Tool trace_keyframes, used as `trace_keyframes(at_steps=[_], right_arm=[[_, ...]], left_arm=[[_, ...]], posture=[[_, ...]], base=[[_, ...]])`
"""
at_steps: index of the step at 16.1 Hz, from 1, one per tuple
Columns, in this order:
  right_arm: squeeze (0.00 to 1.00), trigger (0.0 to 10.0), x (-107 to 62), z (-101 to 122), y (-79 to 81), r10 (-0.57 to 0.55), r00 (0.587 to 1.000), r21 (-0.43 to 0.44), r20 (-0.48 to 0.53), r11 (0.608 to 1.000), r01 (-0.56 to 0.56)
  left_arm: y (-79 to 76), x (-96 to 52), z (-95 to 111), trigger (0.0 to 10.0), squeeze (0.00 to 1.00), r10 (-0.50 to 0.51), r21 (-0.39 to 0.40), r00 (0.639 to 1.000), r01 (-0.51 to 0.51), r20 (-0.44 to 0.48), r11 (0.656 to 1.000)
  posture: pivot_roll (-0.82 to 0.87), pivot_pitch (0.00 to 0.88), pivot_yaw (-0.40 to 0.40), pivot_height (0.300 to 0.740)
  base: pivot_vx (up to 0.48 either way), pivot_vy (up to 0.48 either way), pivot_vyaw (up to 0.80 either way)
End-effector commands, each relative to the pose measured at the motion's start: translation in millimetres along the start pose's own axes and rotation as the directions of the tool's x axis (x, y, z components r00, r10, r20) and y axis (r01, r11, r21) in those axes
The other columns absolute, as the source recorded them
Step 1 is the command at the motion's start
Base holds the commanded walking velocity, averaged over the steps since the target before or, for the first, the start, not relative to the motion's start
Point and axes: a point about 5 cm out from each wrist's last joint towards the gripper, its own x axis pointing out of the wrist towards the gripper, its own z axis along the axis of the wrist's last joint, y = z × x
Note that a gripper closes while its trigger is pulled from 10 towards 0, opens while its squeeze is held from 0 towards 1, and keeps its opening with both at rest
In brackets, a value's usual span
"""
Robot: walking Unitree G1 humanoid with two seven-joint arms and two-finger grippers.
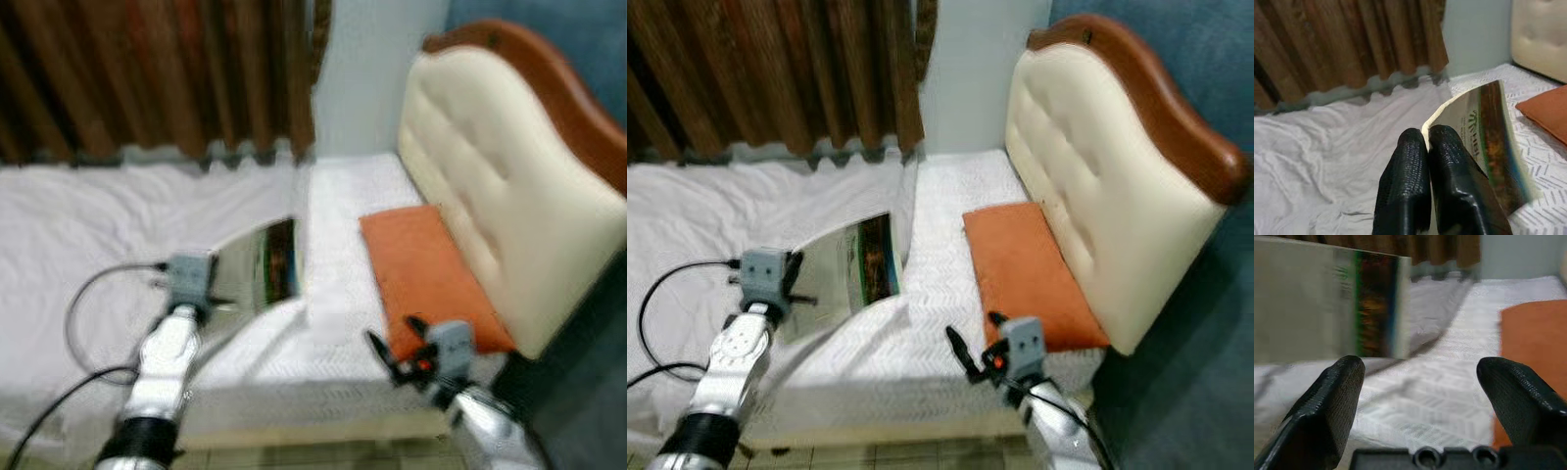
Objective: Clean up the room
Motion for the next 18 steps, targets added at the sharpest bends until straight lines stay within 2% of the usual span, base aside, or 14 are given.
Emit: trace_keyframes(at_steps=[1,3,4,5,6,7,8,10,11,13,14,15,16,18], right_arm=[[0.0,10.0,-3.5,5,-7.6,-0.023,1.0,-0.011,0.009,1.0,0.023],[0.0,10.0,-4.8,4,-6.8,-0.025,1.0,-0.01,0.005,1.0,0.025],[0.0,10.0,-7.6,5,-5.9,-0.024,1.0,-0.011,0.005,1.0,0.024],[0.0,10.0,-12.9,6,-5.2,-0.023,1.0,-0.017,-0.002,1.0,0.023],[0.0,10.0,-22.2,7,-4.3,-0.021,1.0,-0.025,-0.014,0.999,0.021],[0.0,10.0,-36.8,8,-2.6,-0.028,0.999,-0.037,-0.031,0.999,0.026],[0.0,10.0,-56.5,8,-1.1,-0.057,0.997,-0.041,-0.053,0.998,0.055],[0.0,10.0,-86.6,12,2.8,-0.101,0.992,-0.042,-0.08,0.994,0.098],[0.0,10.0,-113.4,12,7.3,-0.135,0.982,-0.04,-0.131,0.991,0.131],[0.0,10.0,-148.9,10,21.1,-0.156,0.962,-0.033,-0.223,0.988,0.153],[0.0,10.0,-156.9,9,30.6,-0.151,0.955,-0.018,-0.254,0.988,0.152],[0.0,10.0,-159.2,9,34.0,-0.15,0.953,-0.011,-0.263,0.988,0.152],[0.0,10.0,-158.7,9,39.4,-0.145,0.951,0.004,-0.272,0.988,0.152],[0.0,10.0,-155.3,9,41.3,-0.138,0.95,0.017,-0.28,0.989,0.149]], left_arm=[[-4.0,7.5,16,10.0,0.0,-0.01,-0.004,0.998,0.01,0.069,1.0],[-3.9,10.6,14,10.0,0.0,-0.008,-0.008,0.998,0.009,0.058,1.0],[-9.2,19.7,12,10.0,0.0,-0.018,-0.056,1.0,0.019,0.022,0.998],[-22.8,31.4,15,10.0,0.0,-0.065,-0.08,0.998,0.065,-0.002,0.995],[-40.1,43.0,24,10.0,0.0,-0.141,-0.113,0.99,0.138,-0.018,0.984],[-54.6,51.6,36,10.0,0.0,-0.208,-0.135,0.978,0.204,-0.022,0.97],[-71.5,59.3,47,10.0,0.0,-0.312,-0.217,0.949,0.295,-0.045,0.93],[-70.0,68.9,58,10.0,0.0,-0.3,-0.247,0.949,0.269,-0.097,0.931],[-55.9,71.9,54,10.0,0.0,-0.252,-0.323,0.955,0.191,-0.157,0.927],[-20.3,66.6,33,10.0,0.0,-0.12,-0.308,0.957,0.034,-0.265,0.951],[3.0,63.0,27,10.0,0.0,-0.041,-0.291,0.957,-0.047,-0.288,0.956],[11.9,62.1,26,10.0,0.0,-0.01,-0.294,0.957,-0.079,-0.289,0.953],[37.0,60.1,28,10.0,0.0,0.077,-0.299,0.958,-0.162,-0.278,0.94],[59.0,61.5,41,10.0,0.0,0.141,-0.313,0.965,-0.208,-0.222,0.927]], posture=[[-0.07,0.011,0.062,0.74],[-0.08,0.016,0.06,0.74],[-0.11,0.044,0.047,0.74],[-0.13,0.069,0.043,0.74],[-0.17,0.106,0.04,0.74],[-0.24,0.187,0.043,0.74],[-0.29,0.232,0.047,0.74],[-0.37,0.348,0.032,0.74],[-0.4,0.41,0.016,0.74],[-0.45,0.491,-0.008,0.74],[-0.46,0.507,-0.008,0.74],[-0.46,0.506,-0.008,0.74],[-0.44,0.5,0.0,0.74],[-0.41,0.477,0.005,0.74]], base=[[0.289,-0.379,0.0],[0.285,-0.382,0.0],[0.289,-0.382,0.0],[0.289,-0.379,0.0],[0.319,-0.356,0.0],[0.337,-0.337,0.0],[0.416,0.0,0.0],[0.172,0.0,0.0],[0.0,0.0,0.0],[0.0,0.0,0.0],[0.0,0.0,0.0],[0.0,0.0,0.0],[0.0,0.0,0.0],[0.0,0.0,0.0]])
